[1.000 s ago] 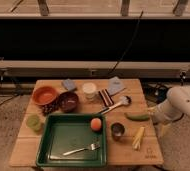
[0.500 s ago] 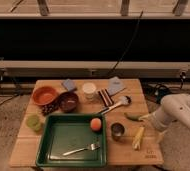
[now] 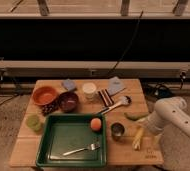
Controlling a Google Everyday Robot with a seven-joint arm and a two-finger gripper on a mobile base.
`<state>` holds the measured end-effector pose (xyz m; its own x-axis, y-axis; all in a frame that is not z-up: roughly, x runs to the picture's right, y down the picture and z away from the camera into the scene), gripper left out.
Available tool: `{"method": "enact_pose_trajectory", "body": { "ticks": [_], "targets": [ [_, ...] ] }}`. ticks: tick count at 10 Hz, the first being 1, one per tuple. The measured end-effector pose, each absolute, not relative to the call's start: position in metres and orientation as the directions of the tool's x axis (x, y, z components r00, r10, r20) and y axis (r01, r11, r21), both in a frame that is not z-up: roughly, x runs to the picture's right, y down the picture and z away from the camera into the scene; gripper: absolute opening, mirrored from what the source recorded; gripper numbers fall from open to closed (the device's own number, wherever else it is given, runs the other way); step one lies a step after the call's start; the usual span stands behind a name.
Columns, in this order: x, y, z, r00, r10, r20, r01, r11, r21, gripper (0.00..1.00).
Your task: Place banana in tray
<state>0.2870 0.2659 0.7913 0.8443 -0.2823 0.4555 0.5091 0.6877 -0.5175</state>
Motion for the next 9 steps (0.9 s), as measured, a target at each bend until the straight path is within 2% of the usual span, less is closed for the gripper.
{"method": "enact_pose_trajectory", "body": {
  "ticks": [2, 4, 9],
  "targets": [
    [0.283, 0.273, 0.796, 0.840, -0.291, 0.458, 0.520, 0.673, -0.526, 0.80],
    [0.281, 0.277, 0.798, 0.840, -0.294, 0.456, 0.522, 0.666, -0.532, 0.70],
    [0.283, 0.270, 0.784, 0.856, -0.259, 0.447, 0.491, 0.676, -0.550, 0.18]
  ]
}}
